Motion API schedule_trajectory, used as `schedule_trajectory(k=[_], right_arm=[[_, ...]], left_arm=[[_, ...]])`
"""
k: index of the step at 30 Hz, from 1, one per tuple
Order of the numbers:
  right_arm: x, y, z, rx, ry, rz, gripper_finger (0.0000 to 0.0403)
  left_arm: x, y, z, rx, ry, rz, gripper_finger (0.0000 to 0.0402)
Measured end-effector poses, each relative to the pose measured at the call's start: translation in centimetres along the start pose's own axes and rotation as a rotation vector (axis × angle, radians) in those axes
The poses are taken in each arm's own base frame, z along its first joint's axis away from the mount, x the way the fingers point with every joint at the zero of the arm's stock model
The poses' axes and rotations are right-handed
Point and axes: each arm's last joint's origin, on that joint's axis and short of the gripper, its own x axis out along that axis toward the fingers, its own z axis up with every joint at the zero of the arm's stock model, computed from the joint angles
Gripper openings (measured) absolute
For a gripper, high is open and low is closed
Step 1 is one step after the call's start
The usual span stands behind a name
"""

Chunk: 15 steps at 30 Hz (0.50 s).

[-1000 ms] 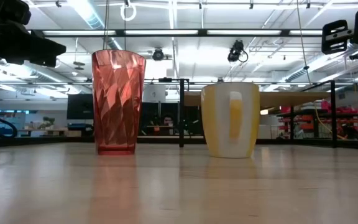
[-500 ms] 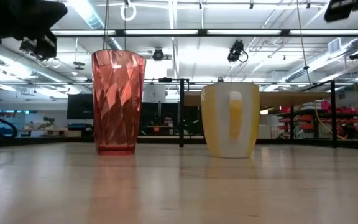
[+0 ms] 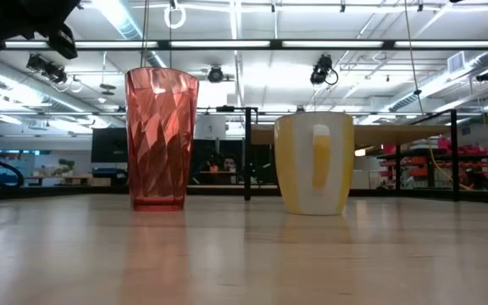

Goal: Stack small to large cups/mugs on shelf
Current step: Adjust the yellow cup on the table

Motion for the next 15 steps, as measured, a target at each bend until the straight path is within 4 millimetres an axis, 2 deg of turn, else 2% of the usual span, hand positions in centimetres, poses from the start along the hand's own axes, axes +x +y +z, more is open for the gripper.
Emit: schedule_trajectory(k=[4,11,15], right_arm=[[0.3,-0.7,1.1,-0.002,0.0,-0.137,0.0056],[1.8,-1.4,2.6,0.006,0.006,-0.141,0.0056],[3.3,-1.8,3.4,0.106,0.02,-0.106,0.0056]], left_arm=[[0.0,0.0,0.6,-0.021,-0.06,0.002,0.0032],[0.0,0.1,1.4,-0.037,-0.104,0.004,0.005],[0.5,-0.1,2.3,-0.03,-0.097,0.004,0.0058]])
